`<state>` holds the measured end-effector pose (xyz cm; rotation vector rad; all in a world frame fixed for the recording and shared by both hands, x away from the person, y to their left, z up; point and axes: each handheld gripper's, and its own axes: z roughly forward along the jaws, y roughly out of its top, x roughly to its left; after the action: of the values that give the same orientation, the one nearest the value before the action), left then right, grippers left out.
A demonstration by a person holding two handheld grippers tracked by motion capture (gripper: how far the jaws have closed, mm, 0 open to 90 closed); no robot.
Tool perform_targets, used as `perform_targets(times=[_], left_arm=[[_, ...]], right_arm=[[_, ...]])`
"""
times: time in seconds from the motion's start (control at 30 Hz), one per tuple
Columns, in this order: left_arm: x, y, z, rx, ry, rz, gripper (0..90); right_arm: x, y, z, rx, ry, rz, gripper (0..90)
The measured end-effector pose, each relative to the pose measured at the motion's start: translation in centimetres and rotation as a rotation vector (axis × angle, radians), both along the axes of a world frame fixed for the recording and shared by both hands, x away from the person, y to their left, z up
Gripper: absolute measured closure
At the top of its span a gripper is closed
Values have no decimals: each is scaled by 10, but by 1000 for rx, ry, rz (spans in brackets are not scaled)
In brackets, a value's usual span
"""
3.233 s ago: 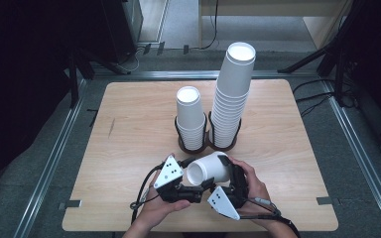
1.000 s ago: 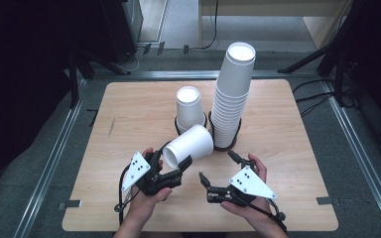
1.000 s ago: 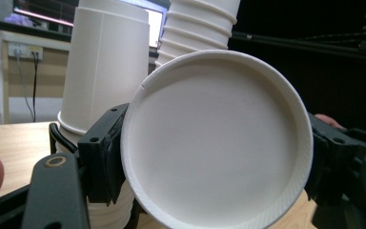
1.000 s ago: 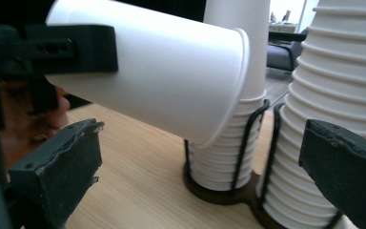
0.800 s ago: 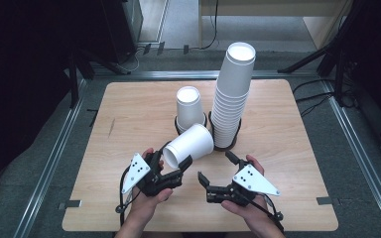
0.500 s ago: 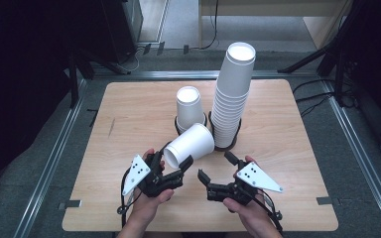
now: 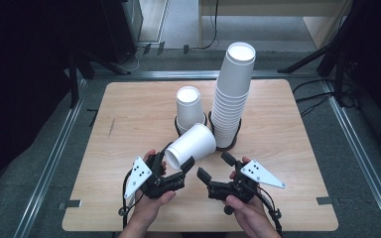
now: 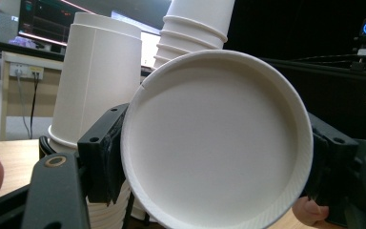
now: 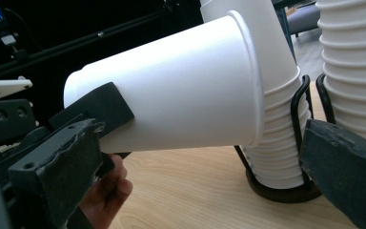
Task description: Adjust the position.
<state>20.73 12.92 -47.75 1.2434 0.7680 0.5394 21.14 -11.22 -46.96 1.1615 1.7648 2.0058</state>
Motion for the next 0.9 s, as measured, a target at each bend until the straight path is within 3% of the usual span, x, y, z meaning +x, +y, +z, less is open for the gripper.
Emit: perform_targets(times=[0.17, 0.2, 0.27, 0.3, 0.33, 0.43, 0.67, 0.9], left_arm=[[0, 0, -1, -7, -7, 6, 237], [0, 0, -1, -6, -10, 8, 237], [0, 0, -2, -5, -15, 9, 237], [0, -1, -3, -7, -19, 12, 237], [0, -1, -3, -7, -19, 12, 236], [0, -5, -5, -3, -31, 8, 237], [0, -6, -7, 3, -33, 28, 236], [-2, -10, -8, 8, -46, 16, 236]], right_arm=[[1, 0, -1, 44, 46, 14, 7], [3, -2, -1, 83, 80, 20, 8], [3, -2, -1, 97, 92, 23, 9], [5, -4, -2, 142, 125, 30, 10], [5, -4, -2, 142, 125, 30, 10], [7, -7, -3, 215, 187, 36, 19], [9, -8, -3, 284, 234, 43, 32], [11, -11, -6, 413, 384, 66, 29]])
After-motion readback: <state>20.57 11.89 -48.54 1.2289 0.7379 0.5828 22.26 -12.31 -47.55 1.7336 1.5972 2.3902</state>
